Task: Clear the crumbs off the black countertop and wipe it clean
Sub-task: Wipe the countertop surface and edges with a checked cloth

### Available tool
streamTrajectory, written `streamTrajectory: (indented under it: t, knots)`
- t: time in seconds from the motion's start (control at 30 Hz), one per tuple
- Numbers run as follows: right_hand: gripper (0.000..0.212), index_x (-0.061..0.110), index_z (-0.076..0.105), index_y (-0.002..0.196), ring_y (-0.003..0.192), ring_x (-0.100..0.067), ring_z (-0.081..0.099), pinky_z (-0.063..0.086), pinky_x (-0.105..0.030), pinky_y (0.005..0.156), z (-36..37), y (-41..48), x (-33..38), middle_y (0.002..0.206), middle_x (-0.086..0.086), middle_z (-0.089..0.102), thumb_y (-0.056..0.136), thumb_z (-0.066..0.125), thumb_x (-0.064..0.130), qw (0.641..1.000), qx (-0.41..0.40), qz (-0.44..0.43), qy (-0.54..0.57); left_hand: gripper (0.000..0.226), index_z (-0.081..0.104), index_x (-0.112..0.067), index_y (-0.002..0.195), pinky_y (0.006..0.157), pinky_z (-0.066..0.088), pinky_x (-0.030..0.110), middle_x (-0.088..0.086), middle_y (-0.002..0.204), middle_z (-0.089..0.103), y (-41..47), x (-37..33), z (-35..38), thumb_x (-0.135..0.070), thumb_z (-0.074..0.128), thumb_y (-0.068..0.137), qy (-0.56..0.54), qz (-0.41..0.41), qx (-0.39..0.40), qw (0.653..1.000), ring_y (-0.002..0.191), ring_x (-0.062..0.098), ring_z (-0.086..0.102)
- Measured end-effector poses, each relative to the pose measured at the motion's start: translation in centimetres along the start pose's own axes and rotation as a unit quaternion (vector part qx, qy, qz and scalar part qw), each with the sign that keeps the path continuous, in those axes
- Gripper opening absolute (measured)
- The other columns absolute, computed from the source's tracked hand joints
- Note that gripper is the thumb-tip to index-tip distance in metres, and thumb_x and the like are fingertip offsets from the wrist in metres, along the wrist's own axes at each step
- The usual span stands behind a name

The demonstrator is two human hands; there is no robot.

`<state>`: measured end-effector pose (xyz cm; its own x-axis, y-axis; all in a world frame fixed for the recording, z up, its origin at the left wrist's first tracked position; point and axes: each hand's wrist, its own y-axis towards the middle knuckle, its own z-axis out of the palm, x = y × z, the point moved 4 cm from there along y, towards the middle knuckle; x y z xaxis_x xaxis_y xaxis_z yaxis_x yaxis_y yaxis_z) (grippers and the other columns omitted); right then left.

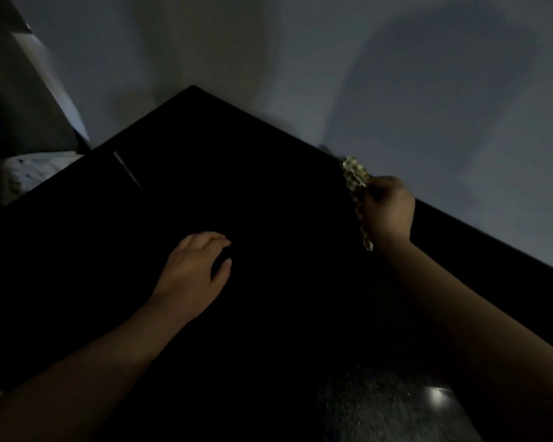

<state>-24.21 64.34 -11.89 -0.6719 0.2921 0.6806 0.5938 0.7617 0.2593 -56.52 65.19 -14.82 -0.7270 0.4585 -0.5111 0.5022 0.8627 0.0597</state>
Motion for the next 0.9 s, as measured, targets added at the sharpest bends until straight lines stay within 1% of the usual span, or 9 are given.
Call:
streamTrajectory:
  t: [0.1,0.27,0.37,0.43,0.57,0.63,0.73,0.83,0.9]
  knots:
    - [0.017,0.005,0.067,0.077,0.083,-0.036,0.063,0.051,-0.040,0.072,1.7,3.1,-0.7,0.088,-0.013,0.064,0.087,0.059,0.016,1.000,0.013,-0.008,-0.016,0.035,0.061,-0.017,0.120,0.099,0.033,0.032,-0.005,0.122,0.055,1.1,0.7,0.6,-0.034,0.050,0.091,0.029,-0.013,-0.028,0.999,0.116,0.015,0.045]
    - [0.025,0.001,0.070,0.091,0.083,-0.036,0.064,0.053,-0.045,0.075,4.4,6.3,-1.2,0.093,-0.018,0.066,0.089,0.056,0.021,1.000,0.013,-0.010,-0.018,0.041,0.062,-0.025,0.118,0.097,0.025,0.026,-0.012,0.120,0.053,0.9,2.0,1.4,-0.043,0.043,0.087,0.018,-0.012,-0.064,0.998,0.114,0.010,0.044]
    - [0.026,0.005,0.072,0.097,0.085,-0.035,0.065,0.048,-0.034,0.074,6.0,7.8,-1.5,0.093,-0.018,0.067,0.090,0.057,0.025,0.999,0.026,0.009,-0.033,0.040,0.063,-0.024,0.116,0.097,0.025,0.024,-0.010,0.118,0.055,1.2,2.3,1.5,-0.042,0.044,0.086,0.000,-0.016,-0.068,0.998,0.112,0.013,0.046]
    - [0.029,0.007,0.072,0.103,0.090,-0.034,0.065,0.046,-0.032,0.077,6.8,8.2,-1.5,0.098,-0.019,0.068,0.091,0.058,0.030,0.997,0.056,0.034,-0.031,0.039,0.063,-0.025,0.115,0.097,0.025,0.024,-0.011,0.119,0.054,1.1,2.0,1.6,-0.042,0.044,0.086,-0.004,-0.014,-0.073,0.997,0.112,0.013,0.047]
    - [0.026,0.004,0.070,0.110,0.102,-0.036,0.059,0.045,-0.034,0.088,8.0,6.8,-1.0,0.110,-0.017,0.065,0.090,0.059,0.016,0.997,0.018,0.028,-0.074,0.036,0.061,-0.025,0.115,0.099,0.028,0.029,-0.010,0.120,0.054,1.1,2.1,1.6,-0.040,0.043,0.089,-0.012,0.003,-0.080,0.997,0.113,0.013,0.047]
    - [0.025,0.003,0.070,0.109,0.104,-0.035,0.057,0.041,-0.030,0.088,8.2,5.3,-0.4,0.112,-0.016,0.065,0.088,0.060,0.009,0.997,0.011,-0.008,-0.074,0.036,0.061,-0.024,0.115,0.099,0.029,0.030,-0.008,0.121,0.054,1.2,2.1,1.7,-0.039,0.042,0.089,-0.015,0.002,-0.080,0.997,0.114,0.014,0.047]
    - [0.021,0.002,0.072,0.102,0.101,-0.032,0.059,0.045,-0.030,0.090,8.1,3.1,0.4,0.108,-0.013,0.067,0.083,0.064,0.001,0.996,0.052,-0.064,-0.025,0.037,0.061,-0.023,0.114,0.097,0.028,0.028,-0.008,0.121,0.054,1.2,2.1,1.6,-0.039,0.042,0.087,-0.018,-0.002,-0.076,0.997,0.114,0.014,0.046]
    - [0.018,0.001,0.073,0.098,0.096,-0.028,0.063,0.050,-0.033,0.088,7.4,2.8,0.7,0.103,-0.012,0.067,0.082,0.067,0.001,0.996,0.072,-0.060,0.009,0.036,0.061,-0.024,0.115,0.098,0.027,0.028,-0.009,0.121,0.054,1.3,2.1,1.6,-0.039,0.043,0.087,-0.013,-0.008,-0.070,0.997,0.114,0.014,0.046]
    - [0.016,0.001,0.073,0.095,0.095,-0.030,0.063,0.046,-0.024,0.083,7.0,3.3,0.5,0.102,-0.013,0.068,0.081,0.065,0.001,0.999,0.038,-0.034,-0.006,0.035,0.061,-0.024,0.114,0.098,0.028,0.029,-0.009,0.121,0.054,1.3,2.2,1.7,-0.038,0.044,0.087,-0.013,-0.007,-0.072,0.997,0.114,0.014,0.046]
